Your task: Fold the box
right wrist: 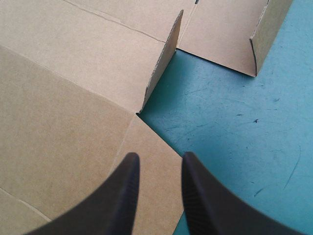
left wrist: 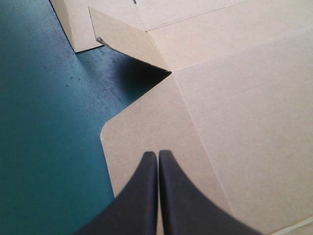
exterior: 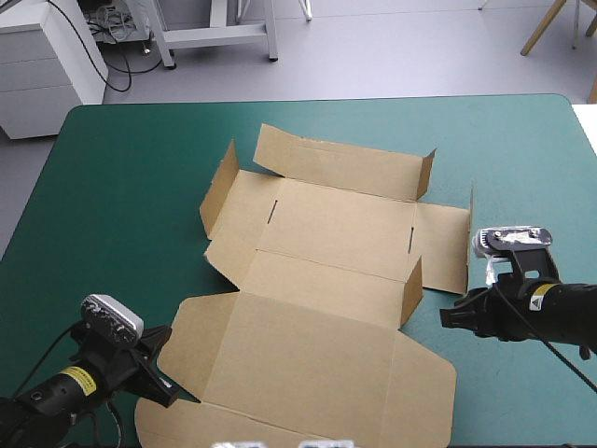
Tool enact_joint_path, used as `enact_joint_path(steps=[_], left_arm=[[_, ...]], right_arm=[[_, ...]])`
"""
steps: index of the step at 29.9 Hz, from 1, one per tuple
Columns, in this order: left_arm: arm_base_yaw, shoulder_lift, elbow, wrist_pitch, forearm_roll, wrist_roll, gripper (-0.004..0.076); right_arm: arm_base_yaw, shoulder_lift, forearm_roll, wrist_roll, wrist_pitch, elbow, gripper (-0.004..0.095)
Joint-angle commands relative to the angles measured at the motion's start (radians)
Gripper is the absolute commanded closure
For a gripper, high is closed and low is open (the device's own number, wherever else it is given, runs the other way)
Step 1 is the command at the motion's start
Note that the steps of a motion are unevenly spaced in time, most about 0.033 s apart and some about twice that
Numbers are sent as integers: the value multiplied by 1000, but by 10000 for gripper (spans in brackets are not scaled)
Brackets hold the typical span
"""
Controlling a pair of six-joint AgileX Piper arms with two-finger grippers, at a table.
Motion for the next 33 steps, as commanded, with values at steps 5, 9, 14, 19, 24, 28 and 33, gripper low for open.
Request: enact_joint_path(steps=[5,9,14,19,24,28,33], left_arm=[[-1,8,-27,-58,-20,-8,734],[-1,8,-27,-58,-20,-8,734],[-1,8,-27,-58,-20,-8,734],[-1,8,-27,-58,-20,-8,734],[-1,8,-27,-58,-20,-8,734],[-1,8,-27,-58,-20,-8,734],[-1,8,-27,-58,-20,-8,734]], right_arm=[[1,-6,4,-6,-84,-30,273],[1,3,70,-6,-184,-30,305],[1,109,122,-8,-194,-30,349],[1,274,112,-27,-198,-30,374],[1,415,135,-27,-249,-30,386],[1,500,172,-27,-328,-30,401],[1,597,172,-27,-319,-30,400]])
